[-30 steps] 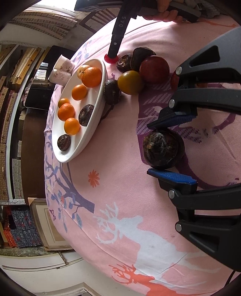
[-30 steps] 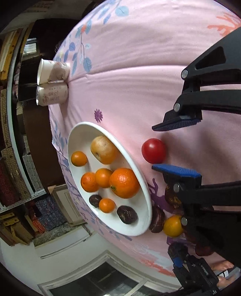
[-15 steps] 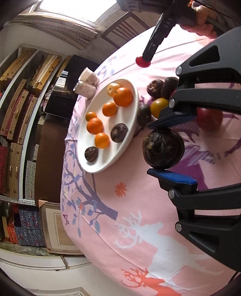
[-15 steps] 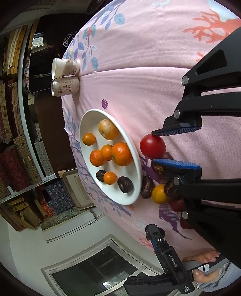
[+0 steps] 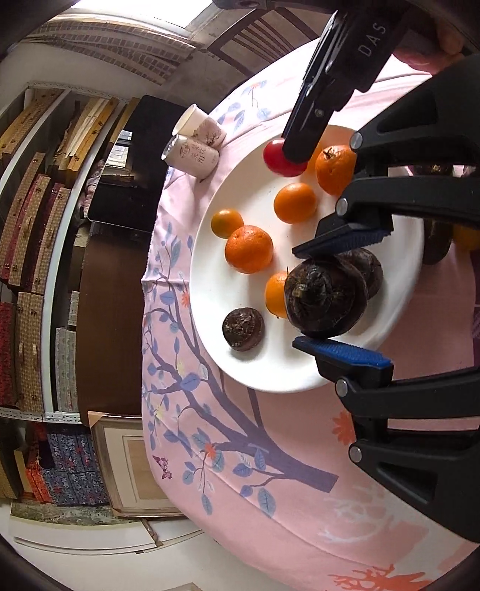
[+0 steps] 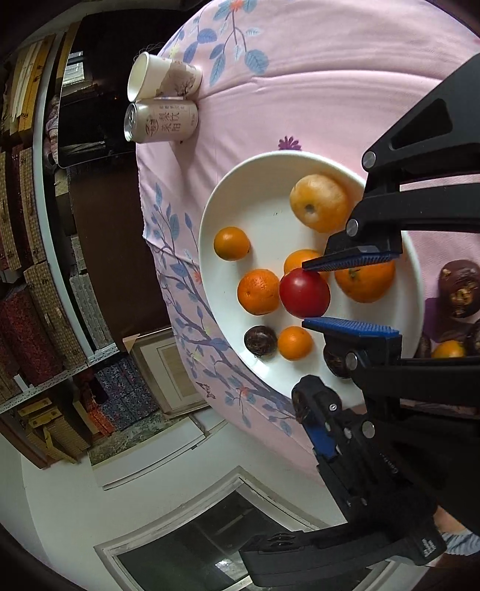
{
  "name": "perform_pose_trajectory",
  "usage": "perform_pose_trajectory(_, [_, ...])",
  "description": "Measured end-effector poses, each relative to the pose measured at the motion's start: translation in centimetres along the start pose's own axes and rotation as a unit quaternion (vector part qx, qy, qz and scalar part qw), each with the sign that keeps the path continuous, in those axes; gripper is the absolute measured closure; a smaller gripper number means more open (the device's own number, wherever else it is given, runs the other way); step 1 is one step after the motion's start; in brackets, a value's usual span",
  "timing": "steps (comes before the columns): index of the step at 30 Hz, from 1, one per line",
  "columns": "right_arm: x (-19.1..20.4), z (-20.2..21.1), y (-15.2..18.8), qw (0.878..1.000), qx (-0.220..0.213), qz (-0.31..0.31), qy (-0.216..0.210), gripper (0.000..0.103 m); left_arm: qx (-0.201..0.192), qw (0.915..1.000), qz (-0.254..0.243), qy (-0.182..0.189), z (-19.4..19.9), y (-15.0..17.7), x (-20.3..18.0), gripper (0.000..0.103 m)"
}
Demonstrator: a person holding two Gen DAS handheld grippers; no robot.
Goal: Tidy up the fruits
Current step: 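Lower the passion fruit and tomato onto the plate and open both tools, then move both open tools back toward the plums and passion fruits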
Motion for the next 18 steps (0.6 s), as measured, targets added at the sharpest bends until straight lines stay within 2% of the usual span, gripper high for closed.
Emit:
perform_pose_trajectory(1, [0.4,-0.7,0.0,1.0,0.003,0.004,-0.004,0.077,0.002,1.0,0.0,-0.004,-0.4,0.1,0.4,0.059])
perform_pose_trajectory(2, [0.9,-1.3,0.1,1.0,0.01,0.01,-0.012,0.074,0.001,1.0,0.002,-0.007,-0.6,0.2,0.7,0.052])
perform_pose_trajectory(3, [1.1,-1.6,0.3,1.0,0.014,0.014,-0.018,0.061,0.002,1.0,0.007,-0.007,-0.8,0.3,1.0,0.047])
perform_pose_trajectory(5, [1.0,-1.5,0.4,1.0,0.007,0.008,-0.014,0.051,0.0,0.9998,0.018,0.003,-0.6,0.3,1.3,0.043])
perform_pose_trajectory(9, [-0.1,0.4,-0.2,1.0,-0.017,-0.009,-0.016,0.051,-0.016,0.9998,0.013,0.001,0.9,0.2,1.2,0.041])
perform_pose_trajectory(11, [-0.8,2.0,-0.2,0.999,-0.031,-0.02,-0.014,0.048,-0.026,0.9996,0.007,-0.004,2.0,0.5,1.2,0.031])
perform_pose_trajectory(13, [-1.8,3.5,0.3,0.999,-0.041,-0.027,-0.007,0.042,-0.034,0.9994,0.009,-0.008,3.3,1.1,1.5,0.026])
perform_pose_trajectory(15, [-2.9,4.7,1.0,0.998,-0.05,-0.036,0.001,0.037,-0.035,0.9992,0.017,0.0,4.3,1.9,1.6,0.025])
perform_pose_trajectory(18, [-4.5,5.8,3.1,0.998,-0.05,-0.044,0.017,0.036,-0.032,0.9993,0.016,-0.008,5.7,3.9,1.9,0.025])
Point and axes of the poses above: each gripper's, at about its wrist camera, not at the fingertips, and z roughly against the way its jaws point, x to its left, y to its underside, the point moved 7 cm from there along -z, roughly the way its jaws point, and after that the axes turned 9 degrees about y, right-handed, at the moved point
